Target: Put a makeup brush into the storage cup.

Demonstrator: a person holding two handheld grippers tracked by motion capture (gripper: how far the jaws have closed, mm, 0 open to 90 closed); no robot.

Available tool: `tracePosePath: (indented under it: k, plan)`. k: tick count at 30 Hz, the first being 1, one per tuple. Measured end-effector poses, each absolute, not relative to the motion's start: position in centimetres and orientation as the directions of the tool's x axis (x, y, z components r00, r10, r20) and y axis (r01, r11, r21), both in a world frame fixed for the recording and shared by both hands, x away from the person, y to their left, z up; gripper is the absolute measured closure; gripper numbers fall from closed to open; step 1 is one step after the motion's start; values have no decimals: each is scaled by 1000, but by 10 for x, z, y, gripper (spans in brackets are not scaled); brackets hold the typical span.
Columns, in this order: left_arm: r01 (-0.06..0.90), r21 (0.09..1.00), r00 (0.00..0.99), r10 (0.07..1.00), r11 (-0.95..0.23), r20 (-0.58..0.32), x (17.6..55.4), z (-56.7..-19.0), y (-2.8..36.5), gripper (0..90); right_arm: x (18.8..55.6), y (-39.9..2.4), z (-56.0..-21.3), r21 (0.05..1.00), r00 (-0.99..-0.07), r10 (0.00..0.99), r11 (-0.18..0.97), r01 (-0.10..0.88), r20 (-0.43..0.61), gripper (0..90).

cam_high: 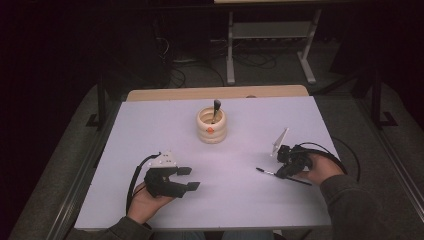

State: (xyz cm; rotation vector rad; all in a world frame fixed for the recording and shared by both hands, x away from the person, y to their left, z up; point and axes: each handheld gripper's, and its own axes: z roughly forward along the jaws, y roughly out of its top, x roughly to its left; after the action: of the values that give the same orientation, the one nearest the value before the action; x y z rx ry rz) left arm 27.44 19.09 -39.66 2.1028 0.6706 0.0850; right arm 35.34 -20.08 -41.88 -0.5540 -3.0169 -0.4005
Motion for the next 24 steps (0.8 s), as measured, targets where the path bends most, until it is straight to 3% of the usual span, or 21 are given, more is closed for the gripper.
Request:
tracePosePath:
  k: [11,24]
  plan:
    - [425,781,855,487,-458,-179,275,-396,189,388,349,-211,-407,376,-918,371,838,395,137,850]
    - [425,783,855,485,-455,-183,274,-394,188,389,341,-213,-387,514,-923,362,771,376,132,850]
